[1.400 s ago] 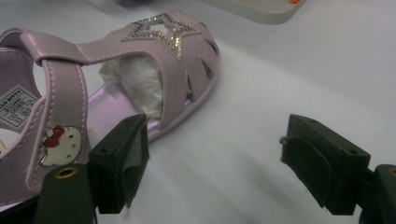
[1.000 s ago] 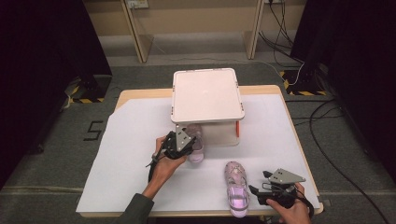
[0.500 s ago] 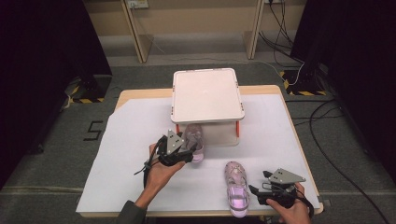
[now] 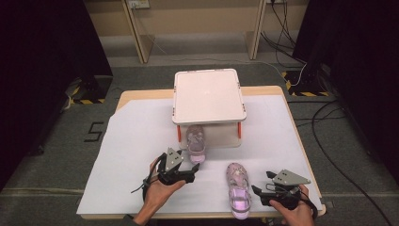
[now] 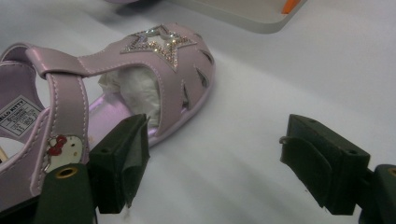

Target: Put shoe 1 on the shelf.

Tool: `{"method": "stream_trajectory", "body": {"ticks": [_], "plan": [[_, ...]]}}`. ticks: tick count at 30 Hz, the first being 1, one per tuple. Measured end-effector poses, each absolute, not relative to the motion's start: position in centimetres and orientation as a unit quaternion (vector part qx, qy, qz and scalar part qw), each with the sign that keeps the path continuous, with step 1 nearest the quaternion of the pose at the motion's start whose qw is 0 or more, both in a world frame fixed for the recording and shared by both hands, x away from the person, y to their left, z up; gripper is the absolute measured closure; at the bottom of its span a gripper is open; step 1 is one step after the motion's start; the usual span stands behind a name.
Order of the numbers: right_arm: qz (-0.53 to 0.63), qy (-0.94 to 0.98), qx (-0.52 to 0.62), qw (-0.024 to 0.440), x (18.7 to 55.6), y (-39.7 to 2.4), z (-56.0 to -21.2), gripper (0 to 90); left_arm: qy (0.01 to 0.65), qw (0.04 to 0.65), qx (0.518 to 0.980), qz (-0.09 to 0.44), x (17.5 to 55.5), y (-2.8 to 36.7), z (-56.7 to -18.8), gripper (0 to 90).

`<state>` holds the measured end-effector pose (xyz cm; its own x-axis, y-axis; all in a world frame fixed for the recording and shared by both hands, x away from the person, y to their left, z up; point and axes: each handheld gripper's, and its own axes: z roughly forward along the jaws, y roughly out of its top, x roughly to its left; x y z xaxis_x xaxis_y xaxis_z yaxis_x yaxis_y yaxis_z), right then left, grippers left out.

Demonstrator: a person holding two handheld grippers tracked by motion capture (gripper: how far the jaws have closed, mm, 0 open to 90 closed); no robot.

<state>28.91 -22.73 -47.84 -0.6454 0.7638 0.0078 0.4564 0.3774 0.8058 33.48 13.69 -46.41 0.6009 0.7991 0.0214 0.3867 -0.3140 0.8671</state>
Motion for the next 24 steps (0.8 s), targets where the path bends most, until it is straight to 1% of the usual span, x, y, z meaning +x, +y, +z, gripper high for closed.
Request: {"method": "stream_trajectory", "body": {"ticks": [6,8,13,18,20,24], "plan": [[0.412,0.807,0.379,0.186,28.9,-22.7,-47.8,23.2,0.379,0.422,0.791,0.228,33.9,12.5,-47.9,19.0],[0.412,0.808,0.377,0.186,28.9,-22.7,-47.8,23.2,0.376,0.415,0.797,0.229,34.0,12.3,-48.1,20.5],[0.413,0.808,0.376,0.186,28.9,-22.7,-47.8,23.2,0.377,0.402,0.800,0.236,34.5,12.1,-48.5,30.0],[0.413,0.808,0.376,0.186,28.9,-22.7,-47.8,23.2,0.370,0.395,0.805,0.242,35.0,12.1,-48.8,45.2],[0.412,0.809,0.376,0.185,28.9,-22.7,-47.8,23.2,0.366,0.394,0.808,0.241,35.0,12.1,-48.8,45.8],[0.412,0.809,0.377,0.185,28.9,-22.7,-47.9,23.2,0.357,0.398,0.809,0.246,35.2,12.0,-48.5,50.2]]}}
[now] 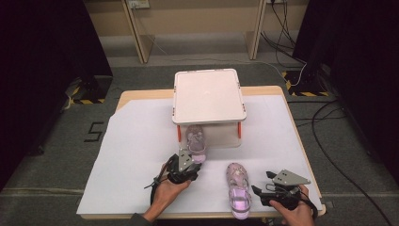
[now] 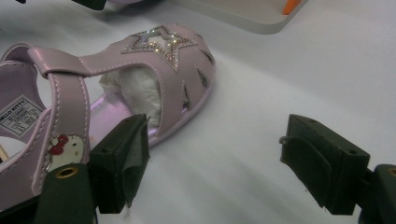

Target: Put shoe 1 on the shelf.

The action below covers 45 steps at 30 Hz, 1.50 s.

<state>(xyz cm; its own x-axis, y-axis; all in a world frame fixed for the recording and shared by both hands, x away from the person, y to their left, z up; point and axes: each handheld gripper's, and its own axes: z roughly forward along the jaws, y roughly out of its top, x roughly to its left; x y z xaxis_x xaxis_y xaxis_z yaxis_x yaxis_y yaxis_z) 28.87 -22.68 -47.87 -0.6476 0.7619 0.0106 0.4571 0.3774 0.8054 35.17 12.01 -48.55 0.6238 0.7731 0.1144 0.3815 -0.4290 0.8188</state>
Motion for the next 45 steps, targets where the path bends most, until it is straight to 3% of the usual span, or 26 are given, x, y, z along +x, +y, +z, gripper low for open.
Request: {"method": "stream_trajectory", "body": {"ticks": [45], "plan": [[0.412,0.808,0.378,0.186,28.9,-22.7,-47.9,23.2,0.407,0.366,0.779,0.305,41.5,11.8,-48.6,56.9]]}}
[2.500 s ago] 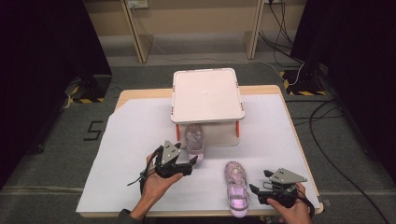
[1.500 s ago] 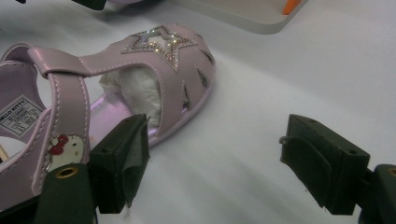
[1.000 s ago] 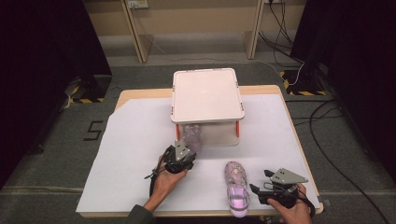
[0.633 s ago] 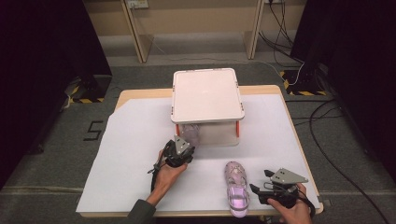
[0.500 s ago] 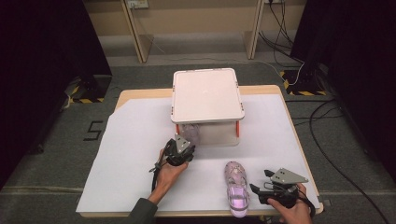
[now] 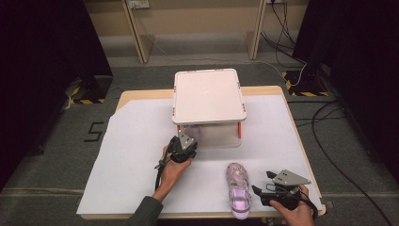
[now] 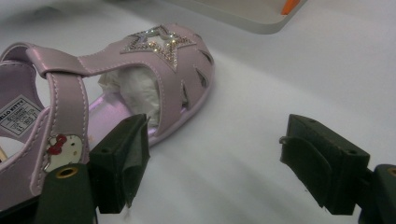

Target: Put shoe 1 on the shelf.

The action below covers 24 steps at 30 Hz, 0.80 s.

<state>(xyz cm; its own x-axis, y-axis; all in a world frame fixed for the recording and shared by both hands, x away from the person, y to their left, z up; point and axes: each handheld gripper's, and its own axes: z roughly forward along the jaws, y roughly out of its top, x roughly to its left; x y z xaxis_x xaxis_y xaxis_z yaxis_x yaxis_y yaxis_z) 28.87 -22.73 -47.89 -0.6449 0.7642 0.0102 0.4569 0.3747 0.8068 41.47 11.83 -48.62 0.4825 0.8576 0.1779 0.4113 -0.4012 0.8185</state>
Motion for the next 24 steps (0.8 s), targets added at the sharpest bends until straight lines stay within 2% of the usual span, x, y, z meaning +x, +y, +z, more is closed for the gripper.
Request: {"method": "stream_trajectory", "body": {"ticks": [8,17,24], "plan": [[0.412,0.807,0.380,0.186,28.9,-22.8,-47.9,23.2,0.421,0.377,0.769,0.298,41.8,12.2,-48.5,55.8],[0.414,0.806,0.379,0.189,28.9,-22.9,-47.8,23.3,0.425,0.405,0.763,0.271,39.9,12.6,-47.1,37.5],[0.422,0.802,0.379,0.188,28.7,-22.7,-47.6,23.7,0.411,0.420,0.772,0.243,37.4,12.9,-46.3,32.1]]}}
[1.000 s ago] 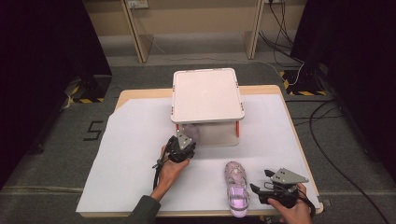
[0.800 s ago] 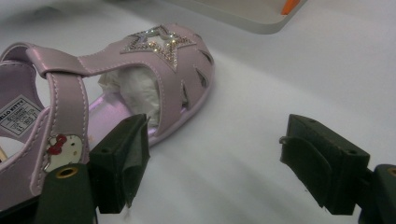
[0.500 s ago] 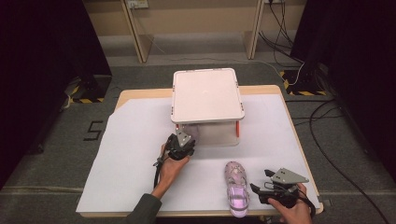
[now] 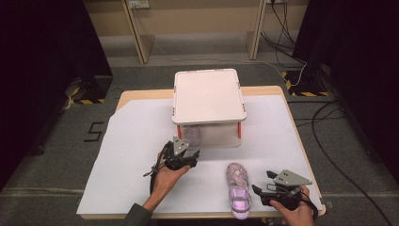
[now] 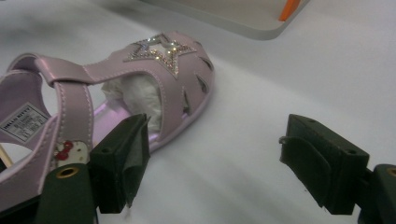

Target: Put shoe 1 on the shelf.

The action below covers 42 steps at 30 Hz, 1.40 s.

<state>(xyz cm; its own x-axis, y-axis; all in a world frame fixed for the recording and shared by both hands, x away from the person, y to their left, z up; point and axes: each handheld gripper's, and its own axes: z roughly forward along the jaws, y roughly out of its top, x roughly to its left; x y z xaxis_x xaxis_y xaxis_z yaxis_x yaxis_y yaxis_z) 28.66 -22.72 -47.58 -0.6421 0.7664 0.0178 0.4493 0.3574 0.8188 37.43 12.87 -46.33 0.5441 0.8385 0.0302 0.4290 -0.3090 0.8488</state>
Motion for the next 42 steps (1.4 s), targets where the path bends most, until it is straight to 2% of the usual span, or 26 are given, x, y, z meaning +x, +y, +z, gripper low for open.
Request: {"method": "stream_trajectory", "body": {"ticks": [11,28,42], "plan": [[0.452,0.787,0.380,0.181,27.9,-22.0,-46.7,24.4,0.398,0.432,0.780,0.215,34.1,14.1,-45.9,27.6],[0.477,0.776,0.379,0.166,25.8,-20.3,-45.6,24.2,0.417,0.419,0.778,0.213,30.3,18.3,-47.2,23.7],[0.451,0.801,0.359,0.163,25.5,-19.0,-46.4,21.1,0.427,0.414,0.773,0.219,28.0,20.1,-47.7,23.5]]}}
